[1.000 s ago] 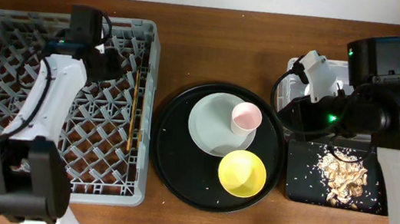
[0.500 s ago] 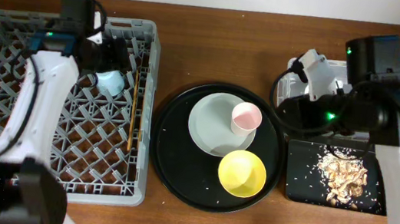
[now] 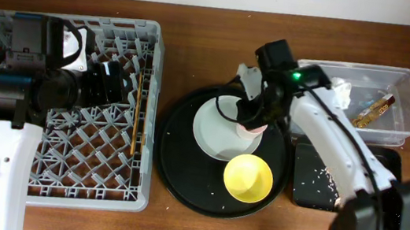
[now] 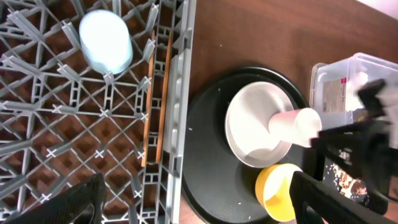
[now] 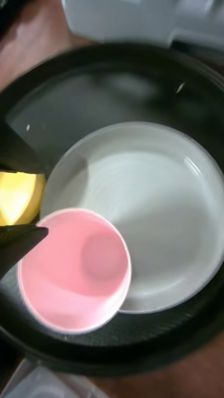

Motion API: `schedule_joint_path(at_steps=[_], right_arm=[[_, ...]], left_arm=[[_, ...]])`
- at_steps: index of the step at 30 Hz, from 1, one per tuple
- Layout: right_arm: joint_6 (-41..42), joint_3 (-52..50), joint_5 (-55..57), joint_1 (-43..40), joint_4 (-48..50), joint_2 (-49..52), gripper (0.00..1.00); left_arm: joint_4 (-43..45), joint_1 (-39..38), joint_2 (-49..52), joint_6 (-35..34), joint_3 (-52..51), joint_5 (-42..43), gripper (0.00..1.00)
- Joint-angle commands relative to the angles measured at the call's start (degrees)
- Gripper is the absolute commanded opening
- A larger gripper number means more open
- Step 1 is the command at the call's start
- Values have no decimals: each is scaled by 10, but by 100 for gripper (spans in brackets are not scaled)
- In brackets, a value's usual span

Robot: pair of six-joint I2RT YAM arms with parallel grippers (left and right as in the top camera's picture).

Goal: Sort waste into correct bins and load items into the dishwasher rack
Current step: 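Lift the pink cup with the right gripper and pass it toward the left gripper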

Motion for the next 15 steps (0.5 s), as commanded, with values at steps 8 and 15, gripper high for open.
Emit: schedule_joint_path(at_steps=[8, 15], right_arm=[[7, -35, 17, 11, 41, 52, 27], [7, -59, 17, 17, 57, 52, 10]], left_arm=[[-1, -1, 0, 7, -4, -4, 93], [-1, -1, 0, 7, -4, -4, 93]])
